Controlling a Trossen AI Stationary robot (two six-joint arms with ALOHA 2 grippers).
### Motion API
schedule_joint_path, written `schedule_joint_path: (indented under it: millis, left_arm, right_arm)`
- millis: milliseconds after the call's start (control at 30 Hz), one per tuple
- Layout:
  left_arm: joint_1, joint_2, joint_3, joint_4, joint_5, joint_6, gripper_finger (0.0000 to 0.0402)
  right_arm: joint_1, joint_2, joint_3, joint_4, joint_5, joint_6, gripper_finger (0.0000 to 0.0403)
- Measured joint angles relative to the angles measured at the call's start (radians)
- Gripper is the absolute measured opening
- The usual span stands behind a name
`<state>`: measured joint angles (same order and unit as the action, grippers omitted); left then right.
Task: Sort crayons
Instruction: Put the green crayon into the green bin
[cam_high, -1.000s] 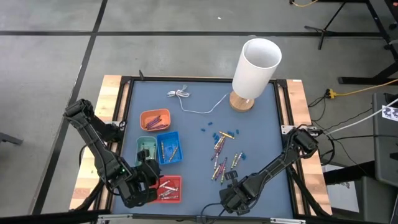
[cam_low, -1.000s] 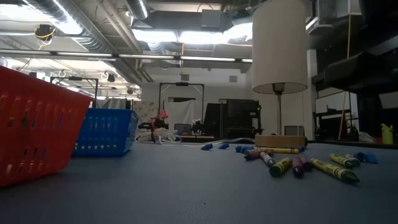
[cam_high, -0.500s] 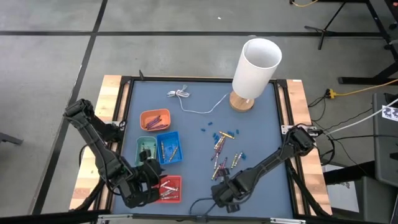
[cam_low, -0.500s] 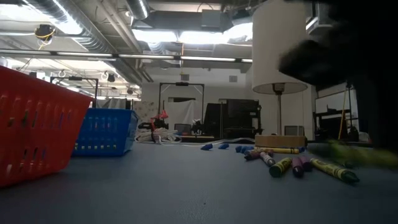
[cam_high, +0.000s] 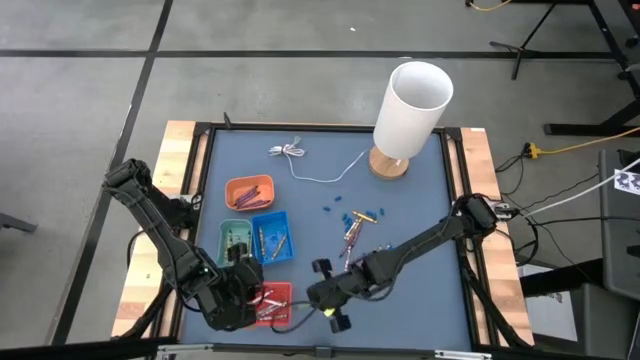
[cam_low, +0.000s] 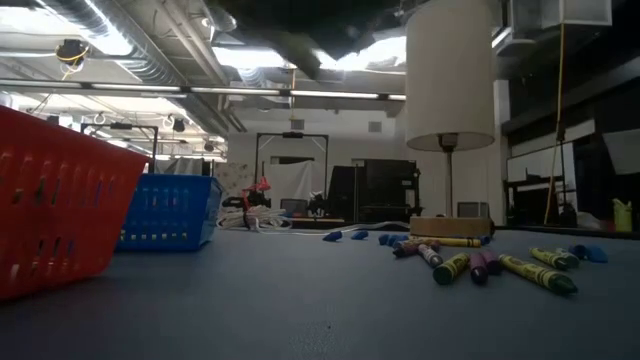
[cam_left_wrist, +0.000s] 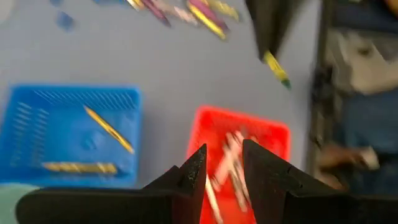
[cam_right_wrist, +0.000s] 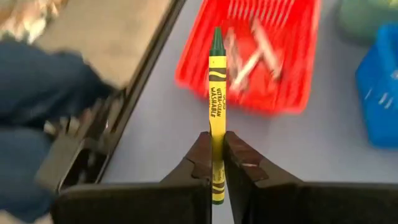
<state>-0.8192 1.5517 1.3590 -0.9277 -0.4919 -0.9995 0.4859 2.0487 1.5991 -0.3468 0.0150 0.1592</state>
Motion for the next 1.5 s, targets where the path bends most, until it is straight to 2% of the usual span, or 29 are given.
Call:
schedule_joint_path:
  millis: [100, 167, 433, 800, 1000, 1167, 1500]
  left_arm:
    - [-0.016, 0.000, 0.000, -0.003, 0.101, -0.011, 0.0088]
    - [-0.031, 0.000, 0.000, -0.003, 0.112, -0.020, 0.0088]
    - [-0.044, 0.000, 0.000, 0.003, -0.041, -0.077, 0.0088]
    - [-0.040, 0.000, 0.000, 0.003, -0.235, -0.090, 0.0088]
    - [-0.082, 0.000, 0.000, 0.002, -0.265, -0.090, 0.0088]
    - [-0.112, 0.000, 0.000, 0.003, -0.360, -0.090, 0.0088]
    - [-0.113, 0.000, 0.000, 0.034, -0.430, -0.089, 0.0088]
  right_arm:
    - [-0.031, 0.000, 0.000, 0.097, 0.026, -0.011, 0.0016]
    - [-0.054, 0.000, 0.000, 0.162, 0.052, -0.010, 0.0015]
    - [-0.122, 0.000, 0.000, 0.329, 0.053, -0.011, 0.0015]
    - [-0.120, 0.000, -0.001, 0.488, 0.046, -0.075, 0.0015]
    - [-0.120, -0.001, -0.001, 0.487, 0.079, -0.093, 0.0015]
    - [-0.120, -0.001, -0.001, 0.508, 0.080, -0.117, 0.0015]
    - [-0.120, -0.001, -0.001, 0.564, 0.079, -0.164, 0.0015]
